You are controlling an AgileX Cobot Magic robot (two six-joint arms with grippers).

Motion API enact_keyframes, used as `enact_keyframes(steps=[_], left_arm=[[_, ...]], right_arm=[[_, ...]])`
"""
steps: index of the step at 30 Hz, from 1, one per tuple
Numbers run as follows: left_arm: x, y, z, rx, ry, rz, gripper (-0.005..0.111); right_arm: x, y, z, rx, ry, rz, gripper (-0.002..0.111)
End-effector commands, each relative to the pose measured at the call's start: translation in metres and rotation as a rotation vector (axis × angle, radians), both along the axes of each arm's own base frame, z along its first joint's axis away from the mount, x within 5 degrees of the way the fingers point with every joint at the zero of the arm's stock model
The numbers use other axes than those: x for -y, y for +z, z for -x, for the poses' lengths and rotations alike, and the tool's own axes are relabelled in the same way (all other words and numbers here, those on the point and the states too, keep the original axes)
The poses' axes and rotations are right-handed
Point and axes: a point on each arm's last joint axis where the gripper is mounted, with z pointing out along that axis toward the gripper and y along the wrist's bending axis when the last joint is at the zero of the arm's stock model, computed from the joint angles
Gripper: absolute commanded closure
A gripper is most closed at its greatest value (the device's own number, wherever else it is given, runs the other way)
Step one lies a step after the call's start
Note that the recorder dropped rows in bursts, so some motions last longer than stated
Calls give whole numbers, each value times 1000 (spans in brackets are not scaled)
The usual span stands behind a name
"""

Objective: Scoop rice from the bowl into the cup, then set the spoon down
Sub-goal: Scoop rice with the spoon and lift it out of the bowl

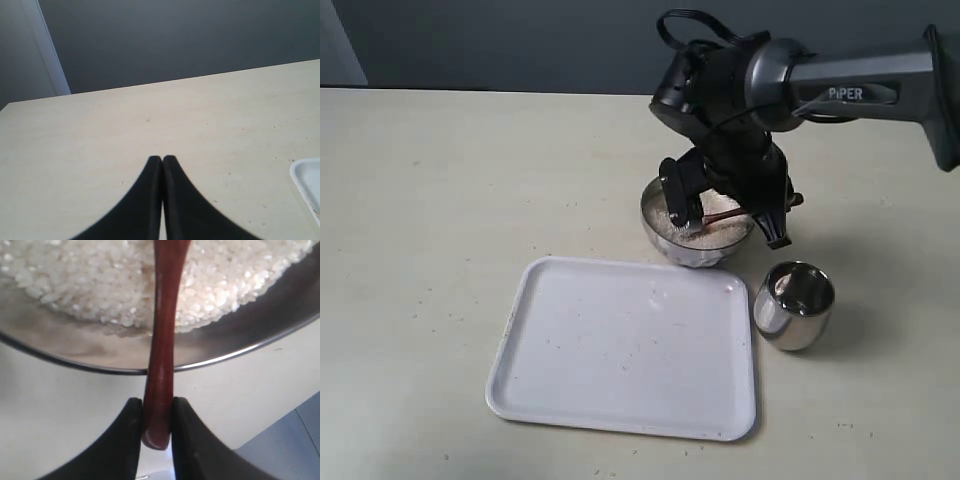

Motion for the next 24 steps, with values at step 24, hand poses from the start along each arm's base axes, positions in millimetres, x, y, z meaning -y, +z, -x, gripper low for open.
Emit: enact_keyframes(steps=[24], left_arm=[[0, 2, 0, 9, -3, 7, 106]], right_arm=[[14, 12, -5, -54, -96, -113, 108]])
